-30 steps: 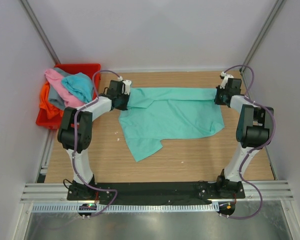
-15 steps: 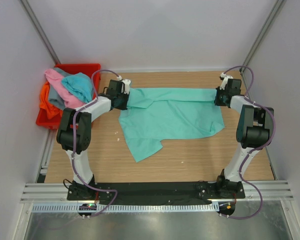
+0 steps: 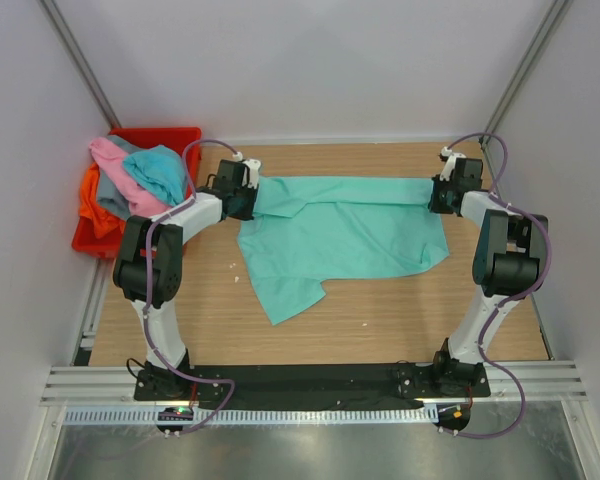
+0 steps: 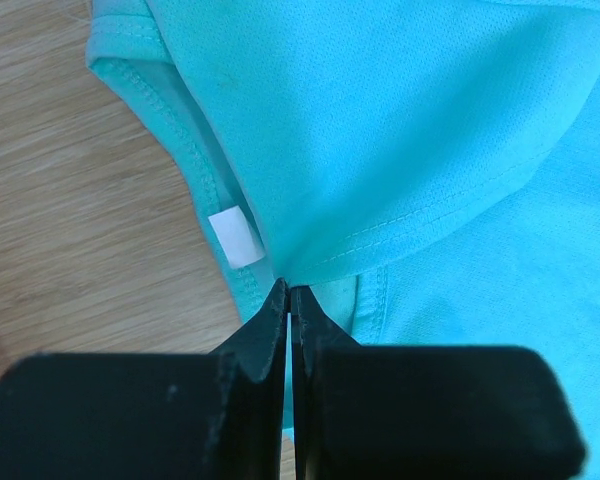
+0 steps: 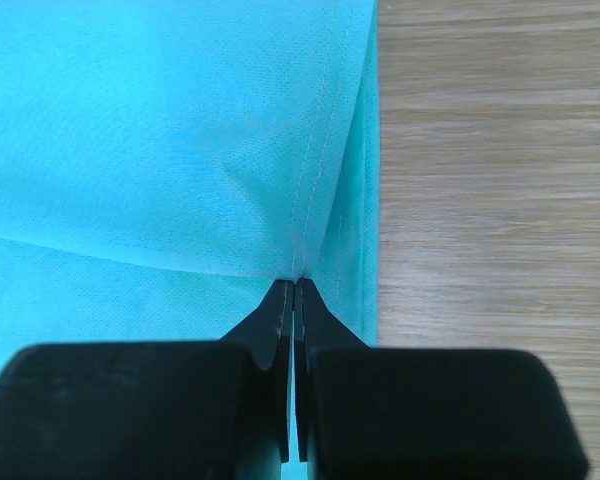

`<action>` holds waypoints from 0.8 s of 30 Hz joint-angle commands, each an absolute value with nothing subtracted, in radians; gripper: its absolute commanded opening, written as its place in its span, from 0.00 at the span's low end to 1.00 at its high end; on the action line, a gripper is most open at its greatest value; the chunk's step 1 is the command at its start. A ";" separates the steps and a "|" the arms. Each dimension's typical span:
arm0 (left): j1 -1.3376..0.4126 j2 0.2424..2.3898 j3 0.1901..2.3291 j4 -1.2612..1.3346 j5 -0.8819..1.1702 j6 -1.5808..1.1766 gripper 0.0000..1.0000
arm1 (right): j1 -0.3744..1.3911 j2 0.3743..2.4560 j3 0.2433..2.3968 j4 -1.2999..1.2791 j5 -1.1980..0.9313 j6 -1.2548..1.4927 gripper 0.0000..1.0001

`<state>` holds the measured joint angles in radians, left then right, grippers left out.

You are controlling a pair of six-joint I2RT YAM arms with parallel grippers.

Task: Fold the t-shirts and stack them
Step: Fold the tshirt

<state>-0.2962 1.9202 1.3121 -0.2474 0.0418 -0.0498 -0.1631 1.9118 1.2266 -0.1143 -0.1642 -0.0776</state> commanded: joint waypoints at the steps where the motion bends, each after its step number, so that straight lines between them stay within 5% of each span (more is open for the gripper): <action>1: -0.299 1.916 1.316 -0.250 0.018 -0.064 0.00 | -0.170 1.899 1.244 -0.121 -0.169 -0.092 0.01; 8: -0.299 1.924 1.324 -0.265 0.020 -0.063 0.03 | -0.173 1.910 1.252 -0.136 -0.161 -0.095 0.01; 10: -0.299 1.908 1.313 -0.267 0.017 -0.066 0.22 | -0.175 1.907 1.264 -0.161 -0.158 -0.097 0.12; 11: -0.298 1.881 1.307 -0.267 0.015 -0.064 0.29 | -0.176 1.902 1.267 -0.170 -0.155 -0.097 0.28; 15: -0.299 1.760 1.279 -0.270 -0.018 -0.049 0.90 | -0.181 1.789 1.233 -0.189 -0.117 -0.110 0.51; 18: -0.298 1.671 1.298 -0.313 -0.003 -0.032 1.00 | -0.183 1.680 1.157 -0.172 -0.104 -0.120 0.60; 24: -0.295 1.585 1.325 -0.414 0.009 0.067 1.00 | -0.183 1.421 1.055 -0.215 -0.149 -0.178 0.67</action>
<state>-0.2962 1.6386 1.3079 -0.3603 0.0113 -0.0006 -0.1799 1.5253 1.0649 -0.2161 -0.1284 -0.1291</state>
